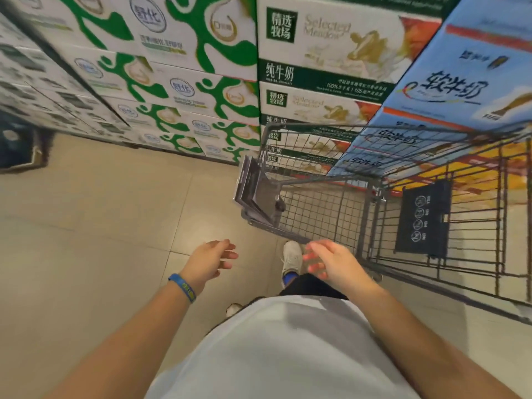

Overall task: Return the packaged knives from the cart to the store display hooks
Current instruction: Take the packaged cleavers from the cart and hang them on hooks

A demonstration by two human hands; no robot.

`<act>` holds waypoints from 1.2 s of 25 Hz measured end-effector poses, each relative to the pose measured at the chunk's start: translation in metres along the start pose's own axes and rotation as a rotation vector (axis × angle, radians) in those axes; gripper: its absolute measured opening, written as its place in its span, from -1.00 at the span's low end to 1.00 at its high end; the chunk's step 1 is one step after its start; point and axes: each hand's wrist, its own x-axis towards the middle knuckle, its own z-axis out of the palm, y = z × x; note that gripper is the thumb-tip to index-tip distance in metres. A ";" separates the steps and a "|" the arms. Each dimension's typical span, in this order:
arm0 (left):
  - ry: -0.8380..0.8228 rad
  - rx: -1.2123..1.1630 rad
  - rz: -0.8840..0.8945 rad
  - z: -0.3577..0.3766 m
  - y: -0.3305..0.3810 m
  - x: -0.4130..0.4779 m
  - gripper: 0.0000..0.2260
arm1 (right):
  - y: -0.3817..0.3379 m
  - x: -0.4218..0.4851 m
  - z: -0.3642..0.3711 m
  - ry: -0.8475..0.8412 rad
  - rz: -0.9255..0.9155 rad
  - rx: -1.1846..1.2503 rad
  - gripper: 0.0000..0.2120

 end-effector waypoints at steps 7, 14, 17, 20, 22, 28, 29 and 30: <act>0.210 0.007 0.003 0.039 0.029 0.039 -0.79 | -0.058 0.065 -0.034 -0.130 -0.006 -0.262 -0.81; 0.239 0.251 0.049 0.047 0.046 0.089 -0.50 | -0.076 0.098 -0.032 -0.109 -0.037 -0.290 -0.82; 0.268 0.244 0.042 0.052 0.058 0.106 -0.47 | -0.079 0.095 -0.034 0.003 0.011 -0.169 -0.81; 0.283 0.243 0.133 0.056 0.067 0.114 -0.48 | -0.075 0.086 -0.038 0.004 0.058 -0.192 -0.80; 0.249 0.337 0.245 0.056 0.069 0.116 -0.51 | -0.070 0.082 -0.041 -0.004 0.080 -0.217 -0.78; 0.238 0.900 0.443 0.058 0.092 0.118 -0.41 | -0.058 0.077 -0.045 0.005 0.114 -0.249 -0.78; 0.225 0.866 0.449 0.060 0.093 0.117 -0.41 | -0.057 0.079 -0.044 -0.003 0.116 -0.257 -0.79; 0.219 0.802 0.429 0.062 0.094 0.114 -0.40 | -0.056 0.080 -0.043 -0.015 0.116 -0.271 -0.79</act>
